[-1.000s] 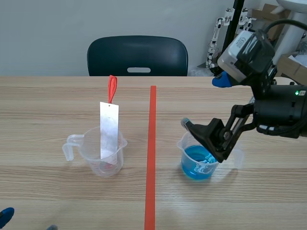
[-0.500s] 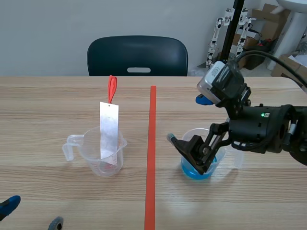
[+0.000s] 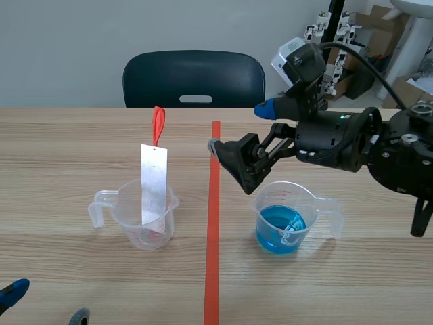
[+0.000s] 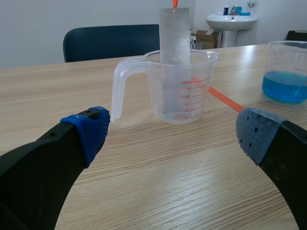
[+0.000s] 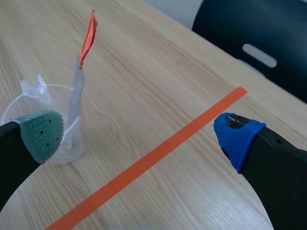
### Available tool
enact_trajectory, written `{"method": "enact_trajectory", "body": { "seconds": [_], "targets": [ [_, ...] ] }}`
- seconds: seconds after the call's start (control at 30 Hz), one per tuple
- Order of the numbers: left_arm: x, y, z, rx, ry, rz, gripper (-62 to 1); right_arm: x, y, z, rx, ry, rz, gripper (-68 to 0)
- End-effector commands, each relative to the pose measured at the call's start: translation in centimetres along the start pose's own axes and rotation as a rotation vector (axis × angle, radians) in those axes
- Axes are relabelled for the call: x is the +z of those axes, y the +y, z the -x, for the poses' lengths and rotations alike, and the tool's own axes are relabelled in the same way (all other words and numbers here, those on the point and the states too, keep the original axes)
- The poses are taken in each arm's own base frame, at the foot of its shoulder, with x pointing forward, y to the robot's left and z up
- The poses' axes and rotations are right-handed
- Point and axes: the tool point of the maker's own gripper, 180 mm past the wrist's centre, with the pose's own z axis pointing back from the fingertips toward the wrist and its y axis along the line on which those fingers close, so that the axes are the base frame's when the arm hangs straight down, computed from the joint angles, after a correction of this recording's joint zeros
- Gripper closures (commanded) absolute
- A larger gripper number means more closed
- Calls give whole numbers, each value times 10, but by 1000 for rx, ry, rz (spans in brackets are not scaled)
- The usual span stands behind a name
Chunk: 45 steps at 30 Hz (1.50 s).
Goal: Do the redox reaction experiment. lift the metal plate out of the left beaker
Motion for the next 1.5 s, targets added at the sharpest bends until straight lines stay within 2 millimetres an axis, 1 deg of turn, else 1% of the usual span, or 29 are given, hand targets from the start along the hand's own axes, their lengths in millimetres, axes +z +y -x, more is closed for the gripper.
{"method": "enact_trajectory", "body": {
  "seconds": [0.0,0.2,0.33,0.6,0.73,0.97,1.23,1.47],
  "targets": [
    [2,3,-5,-6,-17,-6,-551,-6,1,-8,-17,-26,-15,-679],
    [2,3,-13,-6,-60,-5,-551,-24,16,2,-95,-17,-88,-679],
    [2,4,-13,-7,-62,-6,-551,-32,18,1,-125,-24,-105,-679],
    [1,4,-13,-7,-62,-6,-551,-48,22,-8,-119,-55,-140,-679],
    [1,4,-13,-7,-62,-6,-551,-57,33,-10,-115,-54,-181,-679],
    [2,4,-13,-7,-62,-6,-551,-73,51,-6,-113,-35,-225,-679],
    [1,4,-13,-6,-62,-6,-551,-90,60,3,-119,-9,-240,-679],
    [1,4,-13,-6,-62,-5,-551,-99,64,-8,-125,-46,-246,-679]
  ]
}}
